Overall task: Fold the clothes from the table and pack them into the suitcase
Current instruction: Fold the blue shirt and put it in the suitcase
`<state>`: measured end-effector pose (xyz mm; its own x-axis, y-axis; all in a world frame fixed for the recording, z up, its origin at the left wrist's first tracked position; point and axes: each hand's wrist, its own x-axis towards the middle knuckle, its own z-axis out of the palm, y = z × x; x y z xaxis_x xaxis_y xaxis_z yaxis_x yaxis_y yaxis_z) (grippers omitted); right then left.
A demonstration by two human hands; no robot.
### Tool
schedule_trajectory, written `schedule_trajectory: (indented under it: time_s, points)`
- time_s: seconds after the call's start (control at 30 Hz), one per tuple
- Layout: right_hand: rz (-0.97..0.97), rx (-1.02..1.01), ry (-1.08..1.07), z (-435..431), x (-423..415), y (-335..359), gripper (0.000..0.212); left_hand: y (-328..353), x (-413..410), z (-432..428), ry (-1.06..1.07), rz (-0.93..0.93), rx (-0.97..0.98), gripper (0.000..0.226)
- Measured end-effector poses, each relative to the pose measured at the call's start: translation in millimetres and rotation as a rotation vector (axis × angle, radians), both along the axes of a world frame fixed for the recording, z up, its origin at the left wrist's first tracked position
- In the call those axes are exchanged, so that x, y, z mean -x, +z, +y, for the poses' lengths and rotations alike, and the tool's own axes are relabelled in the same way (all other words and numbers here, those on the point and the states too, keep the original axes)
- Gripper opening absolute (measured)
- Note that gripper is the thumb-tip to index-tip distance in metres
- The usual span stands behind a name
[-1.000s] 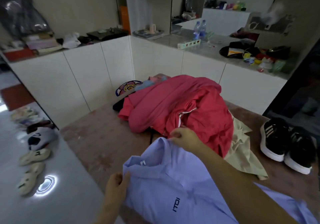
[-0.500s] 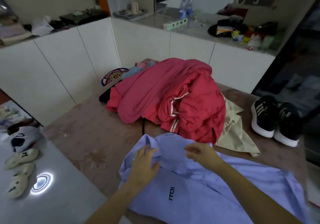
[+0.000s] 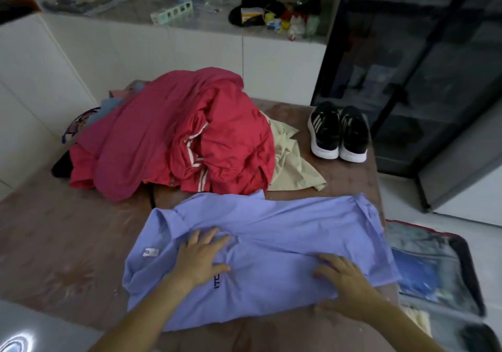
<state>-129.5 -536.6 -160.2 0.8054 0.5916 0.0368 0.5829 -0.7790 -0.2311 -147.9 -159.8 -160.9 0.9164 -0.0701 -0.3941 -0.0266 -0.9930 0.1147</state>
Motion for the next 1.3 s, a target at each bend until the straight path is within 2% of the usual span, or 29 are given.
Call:
schedule_trajectory:
  time_s: [0.1, 0.17, 0.2, 0.27, 0.33, 0.4, 0.57, 0.7, 0.77, 0.87, 1.0, 1.07, 1.13, 1.2, 1.23, 1.3]
  points:
    - [-0.101, -0.058, -0.225, -24.9, -4.3, 6.0, 0.045, 3.5, -7.3, 5.6, 0.073, -0.126, 0.053, 0.094]
    - [-0.066, -0.101, -0.561, -35.7, -11.2, 19.8, 0.034, 7.3, -12.4, 8.8, 0.117, -0.306, 0.150, 0.077]
    - [-0.044, -0.107, -0.744, -41.5, -15.5, 25.0, 0.035, 6.1, -14.7, 11.8, 0.131, -0.379, 0.159, 0.069]
    - [0.135, -0.086, -1.019, -54.8, -25.3, 33.6, 0.052, 5.8, -22.4, 16.9, 0.166, -0.412, 0.181, 0.061]
    - [0.324, -0.071, -1.086, -67.7, -37.2, 33.7, 0.043, 8.2, -32.3, 19.6, 0.210, -0.420, 0.199, 0.054]
    - [0.403, -0.022, -1.084, -73.6, -44.0, 34.2, 0.030, 15.6, -44.8, 18.4, 0.257, -0.448, 0.227, 0.042]
    - [0.296, 0.078, -1.054, -58.1, -63.1, 41.5, 0.041, 45.1, -85.1, 11.9, 0.299, -0.466, 0.260, 0.037]
    - [0.249, -0.131, -0.795, 2.5, -79.7, 46.9, 0.030, 45.2, -110.5, 20.6, 0.355, -0.298, 0.236, 0.046]
    - [0.260, -0.252, -0.654, 43.4, -89.8, 44.4, 0.049, 36.8, -114.8, 35.3, 0.370, -0.215, 0.223, 0.046]
    - [0.301, -0.270, -0.550, 105.4, -111.4, 51.2, 0.026, 23.8, -114.0, 59.0, 0.332, -0.169, 0.212, 0.045]
    - [0.360, -0.350, -0.422, 172.4, -142.3, 59.9, 0.024, 13.6, -109.7, 79.3, 0.293, -0.170, 0.242, 0.039]
    - [0.346, -0.239, -0.378, 189.6, -156.3, 53.3, 0.029, 11.1, -106.5, 87.5, 0.313, -0.145, 0.245, 0.042]
    - [0.372, 0.011, -0.322, 198.3, -166.3, 46.6, 0.031, 9.9, -102.6, 93.4, 0.314, -0.102, 0.229, 0.041]
    - [0.386, 0.279, -0.238, 199.9, -171.2, 45.4, 0.027, 8.7, -98.5, 96.7, 0.316, -0.076, 0.231, 0.031]
    - [0.375, 0.343, -0.212, 198.4, -173.9, 45.8, 0.024, 8.8, -96.7, 98.2, 0.319, -0.093, 0.255, 0.025]
    - [0.322, 0.260, -0.218, 194.2, -182.6, 53.5, 0.019, 8.2, -93.7, 102.1, 0.321, -0.155, 0.324, 0.016]
